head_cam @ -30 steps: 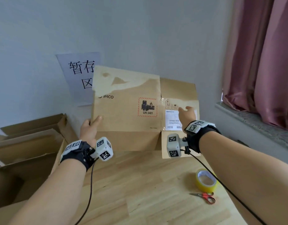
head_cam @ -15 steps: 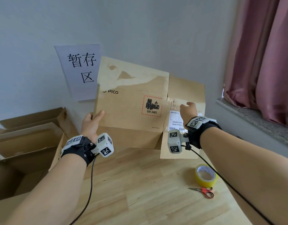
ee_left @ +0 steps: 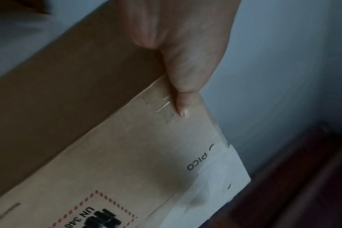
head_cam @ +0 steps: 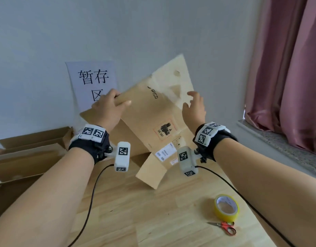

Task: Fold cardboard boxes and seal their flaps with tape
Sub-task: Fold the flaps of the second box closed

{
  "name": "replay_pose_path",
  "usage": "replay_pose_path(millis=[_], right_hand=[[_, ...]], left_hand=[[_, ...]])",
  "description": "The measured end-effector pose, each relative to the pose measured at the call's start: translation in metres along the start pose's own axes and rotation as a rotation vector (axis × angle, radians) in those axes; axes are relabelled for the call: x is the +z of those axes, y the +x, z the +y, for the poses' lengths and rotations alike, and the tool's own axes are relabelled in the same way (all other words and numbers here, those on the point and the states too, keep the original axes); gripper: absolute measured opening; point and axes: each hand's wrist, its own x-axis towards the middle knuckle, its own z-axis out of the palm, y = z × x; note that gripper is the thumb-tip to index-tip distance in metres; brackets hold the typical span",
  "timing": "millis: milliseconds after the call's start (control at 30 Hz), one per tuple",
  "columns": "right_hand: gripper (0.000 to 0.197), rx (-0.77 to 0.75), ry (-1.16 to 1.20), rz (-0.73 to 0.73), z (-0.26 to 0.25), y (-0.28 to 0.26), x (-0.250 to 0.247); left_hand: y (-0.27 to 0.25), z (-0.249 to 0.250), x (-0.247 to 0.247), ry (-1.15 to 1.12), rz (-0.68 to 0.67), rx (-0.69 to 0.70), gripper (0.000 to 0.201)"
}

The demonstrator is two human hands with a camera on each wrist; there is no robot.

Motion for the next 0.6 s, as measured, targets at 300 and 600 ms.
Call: replay_pose_path(millis=[300, 600], right_hand=[[0.042, -0.33, -0.253, -0.265, -0.021, -0.003, -0.002], [0.02, -0.085, -0.328, -0.494, -0.009, -0.025, 0.014]], left_hand=[[-0.01, 0.041, 0.035, 0.404, -0.118, 0.644, 0.01], [-0.019, 0.049, 0.046, 0.389, -0.021, 0.977, 0.022]])
